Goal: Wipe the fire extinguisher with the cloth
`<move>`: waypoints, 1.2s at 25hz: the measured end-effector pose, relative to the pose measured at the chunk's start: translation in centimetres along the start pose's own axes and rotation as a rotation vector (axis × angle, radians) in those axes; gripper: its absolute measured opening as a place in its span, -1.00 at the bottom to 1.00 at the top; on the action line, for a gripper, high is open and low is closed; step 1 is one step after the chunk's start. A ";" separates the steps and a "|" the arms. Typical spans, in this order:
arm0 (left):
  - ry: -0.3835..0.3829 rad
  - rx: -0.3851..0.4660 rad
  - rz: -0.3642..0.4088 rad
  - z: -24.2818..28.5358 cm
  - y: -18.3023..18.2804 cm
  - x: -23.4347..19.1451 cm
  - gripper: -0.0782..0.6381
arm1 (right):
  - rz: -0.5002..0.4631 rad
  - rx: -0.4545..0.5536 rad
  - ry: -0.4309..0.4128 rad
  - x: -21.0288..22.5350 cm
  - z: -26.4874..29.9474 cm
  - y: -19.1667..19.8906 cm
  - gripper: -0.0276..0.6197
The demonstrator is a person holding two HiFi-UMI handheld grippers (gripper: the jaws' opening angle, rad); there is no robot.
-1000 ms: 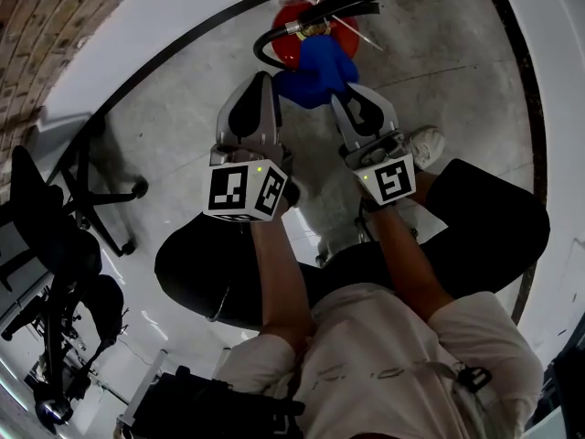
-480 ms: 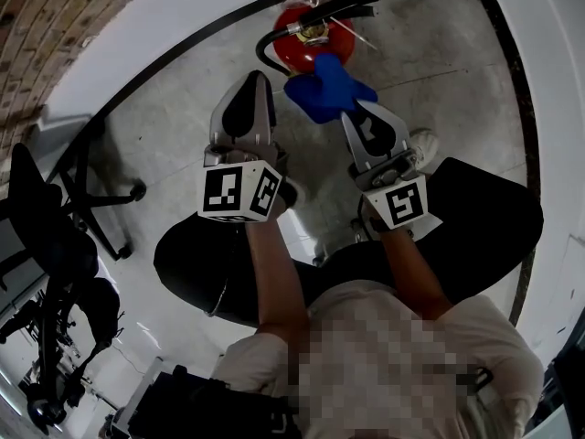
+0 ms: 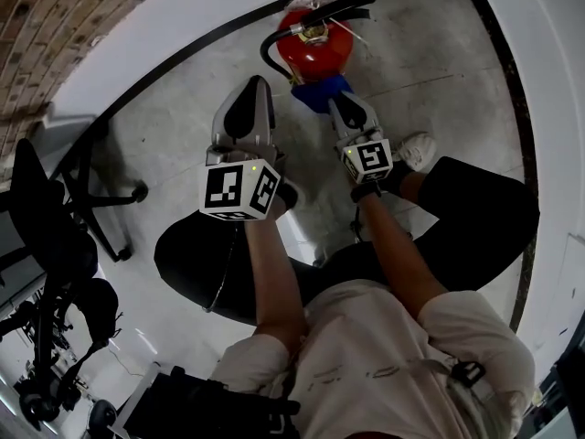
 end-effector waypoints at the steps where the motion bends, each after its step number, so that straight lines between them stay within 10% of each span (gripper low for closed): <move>1: -0.005 -0.005 0.004 -0.2 0.0 -0.2 -0.78 | 0.012 -0.046 -0.003 0.0 0.9 1.9 -0.78; 14: -0.020 -0.083 -0.011 0.8 0.9 -1.4 -0.78 | 0.101 -0.722 -0.055 2.8 6.1 21.4 -0.75; 18: -0.011 -0.087 -0.006 1.4 1.6 -1.7 -0.78 | 0.092 -0.754 -0.057 3.0 6.6 21.8 -0.75; 23: 0.020 -0.020 0.017 2.3 -0.8 -2.0 -0.78 | 0.213 -0.654 -0.031 2.3 3.7 13.9 -0.75; 30: 0.048 0.088 0.094 3.4 -6.2 -1.9 -0.78 | 0.373 -0.083 -0.089 0.1 -2.4 -11.0 -0.75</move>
Point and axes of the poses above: the fingertips, and each gripper's own axes: z forward along the fingers, x to its right, y out of its underside, the point moved 5 cm from there along -z, backward along the fingers, and after that the axes turned 7 degrees about y, right-handed, at the moved point
